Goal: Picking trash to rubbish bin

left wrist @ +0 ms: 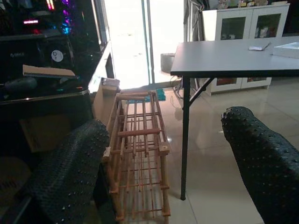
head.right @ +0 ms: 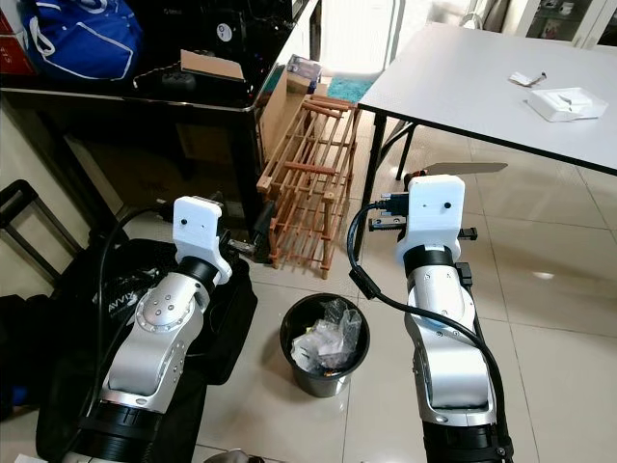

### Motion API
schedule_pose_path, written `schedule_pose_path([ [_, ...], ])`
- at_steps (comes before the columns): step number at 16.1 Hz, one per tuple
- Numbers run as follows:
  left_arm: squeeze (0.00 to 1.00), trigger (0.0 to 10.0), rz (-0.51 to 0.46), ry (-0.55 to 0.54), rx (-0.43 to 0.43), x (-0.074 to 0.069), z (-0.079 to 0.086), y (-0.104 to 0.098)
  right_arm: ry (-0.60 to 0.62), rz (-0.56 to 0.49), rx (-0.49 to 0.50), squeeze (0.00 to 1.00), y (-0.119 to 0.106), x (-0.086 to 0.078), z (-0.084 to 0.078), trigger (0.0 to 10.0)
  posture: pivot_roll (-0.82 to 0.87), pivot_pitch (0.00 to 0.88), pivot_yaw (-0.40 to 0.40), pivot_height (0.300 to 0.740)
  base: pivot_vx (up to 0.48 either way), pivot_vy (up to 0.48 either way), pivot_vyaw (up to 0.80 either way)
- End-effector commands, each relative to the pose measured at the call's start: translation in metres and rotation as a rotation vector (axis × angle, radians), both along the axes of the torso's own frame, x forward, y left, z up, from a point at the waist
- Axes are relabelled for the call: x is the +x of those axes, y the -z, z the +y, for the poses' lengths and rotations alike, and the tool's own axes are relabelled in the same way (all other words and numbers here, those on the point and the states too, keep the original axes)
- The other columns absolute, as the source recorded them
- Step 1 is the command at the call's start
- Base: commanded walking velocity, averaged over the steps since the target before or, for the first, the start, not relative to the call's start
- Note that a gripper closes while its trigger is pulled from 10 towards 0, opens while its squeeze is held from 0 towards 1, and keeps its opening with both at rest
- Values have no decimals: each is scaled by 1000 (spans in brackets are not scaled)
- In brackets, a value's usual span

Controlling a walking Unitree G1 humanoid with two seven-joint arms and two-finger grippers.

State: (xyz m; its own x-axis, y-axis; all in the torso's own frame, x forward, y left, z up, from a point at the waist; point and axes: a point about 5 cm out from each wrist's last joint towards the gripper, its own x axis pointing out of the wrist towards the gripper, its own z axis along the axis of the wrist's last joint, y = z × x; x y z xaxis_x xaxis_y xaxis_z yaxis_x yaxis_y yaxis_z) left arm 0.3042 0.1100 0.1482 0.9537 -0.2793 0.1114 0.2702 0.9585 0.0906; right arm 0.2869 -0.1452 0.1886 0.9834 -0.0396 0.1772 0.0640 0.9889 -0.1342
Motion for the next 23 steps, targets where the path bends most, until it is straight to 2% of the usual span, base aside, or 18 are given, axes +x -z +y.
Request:
schedule_pose_path([
  [1, 0, 10000, 6, 9, -5, 0, -1, -1, 14, 10, 16, 0, 3, -2, -4, 10000, 19, 73, 24, 740, 0, 0, -800],
  [8, 0, 10000, 38, 4, -37, -1, -2, 2, 16, 14, 12, 0, 4, -5, -4, 10000, 11, 81, 23, 740, 0, 0, -800],
  [15, 0, 10000, 41, 28, -35, -1, -4, 1, 19, 12, 7, 0, 4, -6, -4, 10000, 6, 83, 29, 740, 0, 0, 0],
  [20, 0, 10000, 12, 102, -36, -6, -9, -2, 18, 13, 5, 0, 4, -6, -4, 10000, 5, 86, 25, 740, 0, 0, 0],
  [23, 0, 10000, 8, 113, -37, -8, -10, -2, 14, 15, 4, 0, 4, -7, -3, 10000, 7, 90, 23, 740, 324, 0, 0],
])
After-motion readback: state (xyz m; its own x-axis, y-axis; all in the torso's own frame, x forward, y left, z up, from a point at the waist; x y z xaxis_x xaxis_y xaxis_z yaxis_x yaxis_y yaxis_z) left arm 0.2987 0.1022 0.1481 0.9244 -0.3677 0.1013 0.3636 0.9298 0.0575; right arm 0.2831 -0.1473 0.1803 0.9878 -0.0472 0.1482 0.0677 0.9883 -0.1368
